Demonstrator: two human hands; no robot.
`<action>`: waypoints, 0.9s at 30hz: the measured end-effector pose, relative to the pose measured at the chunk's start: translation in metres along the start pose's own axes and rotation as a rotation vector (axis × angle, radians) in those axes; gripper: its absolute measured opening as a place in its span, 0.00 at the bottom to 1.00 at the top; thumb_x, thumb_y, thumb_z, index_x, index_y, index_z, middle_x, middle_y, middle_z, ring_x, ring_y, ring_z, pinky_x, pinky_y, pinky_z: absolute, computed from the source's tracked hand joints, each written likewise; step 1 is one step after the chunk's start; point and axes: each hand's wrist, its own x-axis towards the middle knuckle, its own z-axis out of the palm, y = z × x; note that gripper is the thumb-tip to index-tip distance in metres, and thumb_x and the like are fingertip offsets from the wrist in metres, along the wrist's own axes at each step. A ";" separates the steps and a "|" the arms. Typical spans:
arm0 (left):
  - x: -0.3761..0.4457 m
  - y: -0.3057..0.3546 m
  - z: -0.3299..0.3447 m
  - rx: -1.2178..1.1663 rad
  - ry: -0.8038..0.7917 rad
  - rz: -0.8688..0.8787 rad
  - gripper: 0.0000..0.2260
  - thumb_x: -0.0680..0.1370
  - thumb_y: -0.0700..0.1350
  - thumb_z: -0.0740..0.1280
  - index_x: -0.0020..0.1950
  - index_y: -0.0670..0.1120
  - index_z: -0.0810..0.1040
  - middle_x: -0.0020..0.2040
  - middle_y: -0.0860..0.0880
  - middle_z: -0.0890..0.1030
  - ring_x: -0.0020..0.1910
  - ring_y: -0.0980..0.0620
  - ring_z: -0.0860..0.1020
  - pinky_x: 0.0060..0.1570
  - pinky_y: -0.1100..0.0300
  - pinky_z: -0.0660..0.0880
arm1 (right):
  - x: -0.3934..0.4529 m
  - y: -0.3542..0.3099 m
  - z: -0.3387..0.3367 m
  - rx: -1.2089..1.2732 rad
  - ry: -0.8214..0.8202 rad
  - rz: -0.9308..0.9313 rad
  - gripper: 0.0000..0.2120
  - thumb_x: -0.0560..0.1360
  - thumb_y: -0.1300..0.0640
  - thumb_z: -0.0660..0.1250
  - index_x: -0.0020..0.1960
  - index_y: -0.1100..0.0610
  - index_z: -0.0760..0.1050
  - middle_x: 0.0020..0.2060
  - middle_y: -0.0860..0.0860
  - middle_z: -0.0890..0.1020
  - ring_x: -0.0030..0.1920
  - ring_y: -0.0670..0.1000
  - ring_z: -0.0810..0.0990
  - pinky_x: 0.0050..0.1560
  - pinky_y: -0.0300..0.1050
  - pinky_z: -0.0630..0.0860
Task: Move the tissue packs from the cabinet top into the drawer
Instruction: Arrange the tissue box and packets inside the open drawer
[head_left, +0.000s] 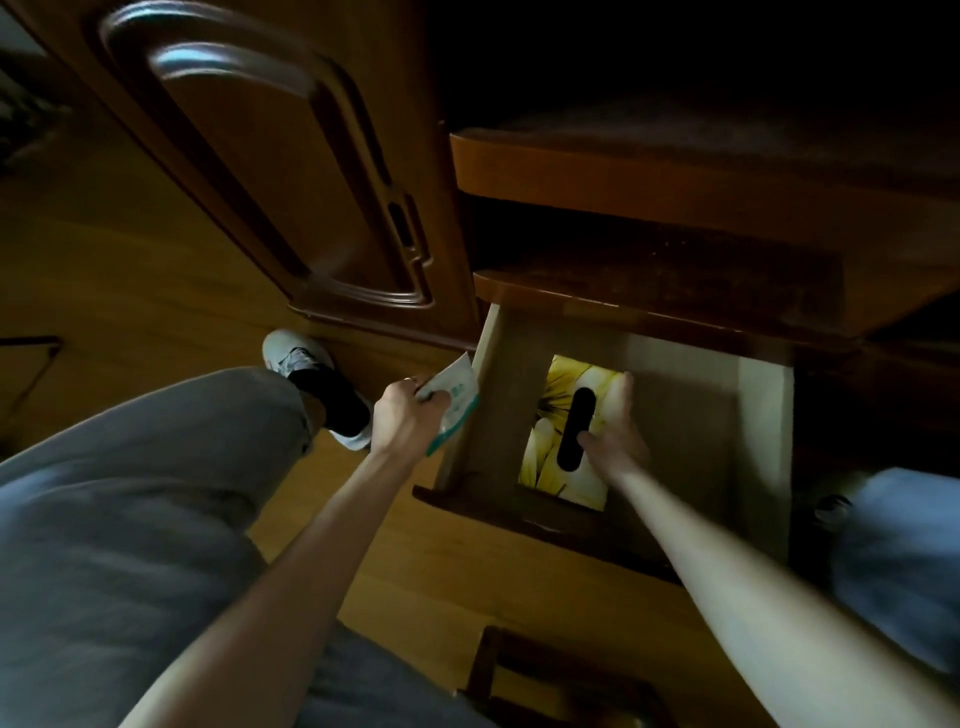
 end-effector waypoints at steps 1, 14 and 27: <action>-0.001 -0.002 -0.001 -0.016 -0.010 -0.001 0.16 0.78 0.45 0.69 0.65 0.46 0.80 0.53 0.48 0.81 0.46 0.51 0.79 0.32 0.64 0.77 | -0.004 -0.004 0.008 0.075 -0.046 -0.057 0.51 0.77 0.65 0.69 0.82 0.51 0.33 0.83 0.53 0.47 0.80 0.61 0.58 0.70 0.62 0.70; -0.005 0.036 0.020 0.144 -0.159 0.153 0.14 0.77 0.48 0.68 0.63 0.51 0.82 0.50 0.51 0.82 0.40 0.56 0.76 0.30 0.70 0.69 | -0.039 -0.012 0.025 0.414 -0.357 -0.103 0.43 0.79 0.68 0.67 0.83 0.49 0.44 0.82 0.53 0.54 0.81 0.56 0.55 0.76 0.56 0.63; -0.038 0.101 0.104 0.562 -0.815 0.708 0.23 0.75 0.49 0.72 0.69 0.56 0.74 0.66 0.54 0.77 0.60 0.57 0.76 0.55 0.63 0.74 | 0.005 0.009 -0.073 0.735 -0.245 0.309 0.16 0.82 0.53 0.65 0.67 0.58 0.75 0.46 0.53 0.84 0.38 0.48 0.86 0.35 0.41 0.81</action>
